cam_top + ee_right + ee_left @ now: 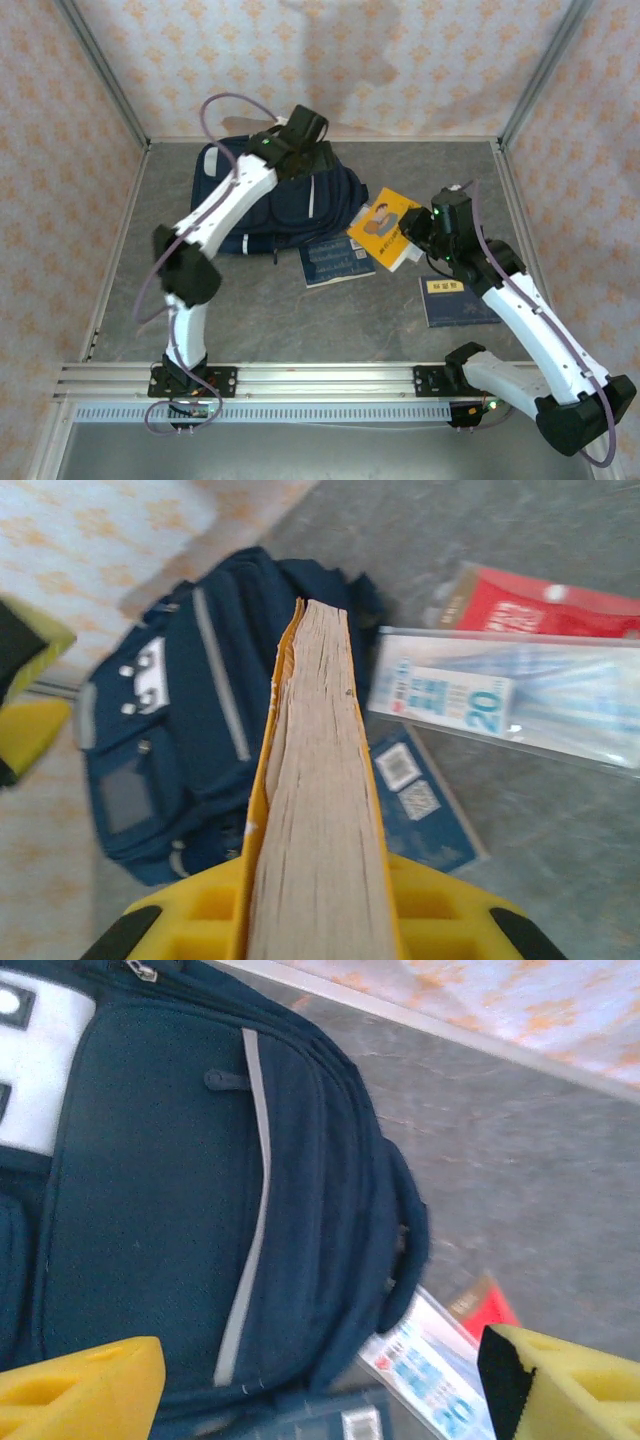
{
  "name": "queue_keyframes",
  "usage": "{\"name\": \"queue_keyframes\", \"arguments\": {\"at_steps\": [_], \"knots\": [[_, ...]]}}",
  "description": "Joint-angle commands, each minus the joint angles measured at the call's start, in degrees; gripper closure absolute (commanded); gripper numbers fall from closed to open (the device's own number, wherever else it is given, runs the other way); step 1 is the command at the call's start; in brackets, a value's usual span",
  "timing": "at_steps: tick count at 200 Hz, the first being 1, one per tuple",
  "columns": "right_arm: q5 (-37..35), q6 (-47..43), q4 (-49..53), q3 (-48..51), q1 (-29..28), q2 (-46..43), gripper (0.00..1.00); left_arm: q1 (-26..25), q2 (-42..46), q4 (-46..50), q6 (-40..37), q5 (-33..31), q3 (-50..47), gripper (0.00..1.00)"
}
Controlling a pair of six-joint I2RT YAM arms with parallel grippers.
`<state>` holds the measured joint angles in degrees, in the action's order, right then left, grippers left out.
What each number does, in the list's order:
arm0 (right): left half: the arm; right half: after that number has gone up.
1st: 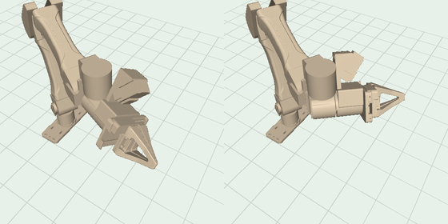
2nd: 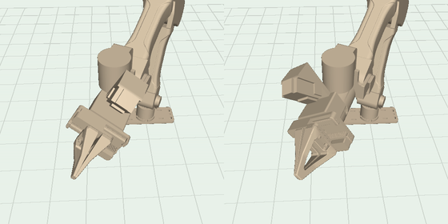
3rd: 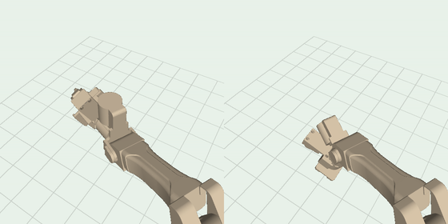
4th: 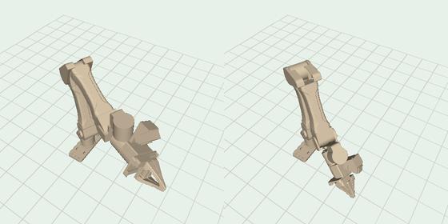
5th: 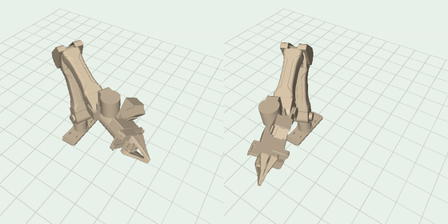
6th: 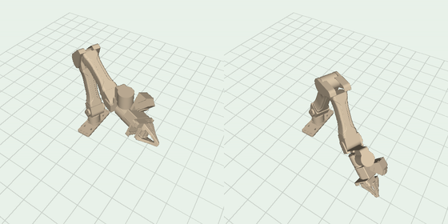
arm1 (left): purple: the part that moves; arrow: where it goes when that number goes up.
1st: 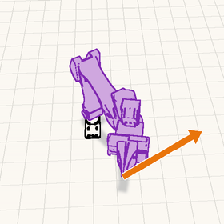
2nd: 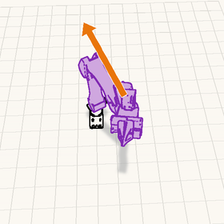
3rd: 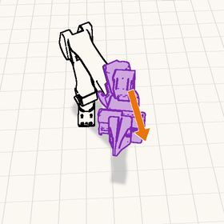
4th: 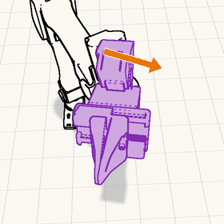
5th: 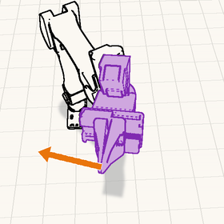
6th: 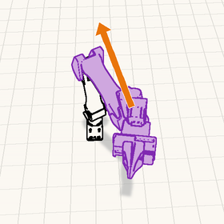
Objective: Pack the student bag
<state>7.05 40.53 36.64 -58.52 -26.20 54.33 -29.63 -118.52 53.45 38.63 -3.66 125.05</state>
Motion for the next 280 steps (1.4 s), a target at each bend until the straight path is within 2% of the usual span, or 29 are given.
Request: {"name": "queue_keyframes", "arguments": {"at_steps": [1, 21, 64, 118, 155, 189, 204, 231, 249, 280], "knots": [[-7.14, -4.14, 4.81, -2.69, 0.17, -4.1, 1.0, -0.64, -11.95, 18.58, -4.5, -10.05, 16.67, 0.17], [-8.94, -4.83, 6.06, -1.81, 0.27, -6.31, 1.0, -0.61, -19.98, 21.41, -4.59, -10.19, 26.46, 0.16], [-10.23, -3.87, 6.29, 2.21, 0.35, -10.29, 1.0, -0.61, -22.52, 13.76, -3.42, -10.36, 20.86, 0.07], [-8.33, -2.39, 4.79, 6.52, 0.36, -12.73, 1.0, -0.58, -27.68, 7.34, -3.56, -3.69, 24.27, 0.08], [-8.12, -1.95, 4.06, 7.71, 0.36, -13.1, 1.0, 0.84, -30.89, 8.44, -0.99, -5.38, 25.4, 0.15], [-7.23, -1.81, 3.45, 8.23, 0.36, -13.12, 1.0, 1.79, -33.03, 9.24, -2.6, -6.01, 25.49, 0.31], [-7.05, -1.95, 3.76, 8.25, 0.34, -13.15, 1.0, 1.62, -34.15, 8.72, -4.11, -4.33, 25.57, 0.48], [-6.28, -2.58, 3.79, 7.75, 0.44, -13.63, 1.0, 1.59, -34.47, 10.18, -6.49, -3.89, 26.38, 0.82], [-5.73, -3.91, 3.81, 6.88, 0.35, -14.07, 1.0, 1.61, -32.6, 12.73, -10.19, -5.15, 27.3, 1.0], [-5.02, -6.24, 2.96, 5.84, 0.43, -13.83, 1.0, 1.74, -22.52, 12.69, -13.23, -10.26, 22.92, 1.0]]}}
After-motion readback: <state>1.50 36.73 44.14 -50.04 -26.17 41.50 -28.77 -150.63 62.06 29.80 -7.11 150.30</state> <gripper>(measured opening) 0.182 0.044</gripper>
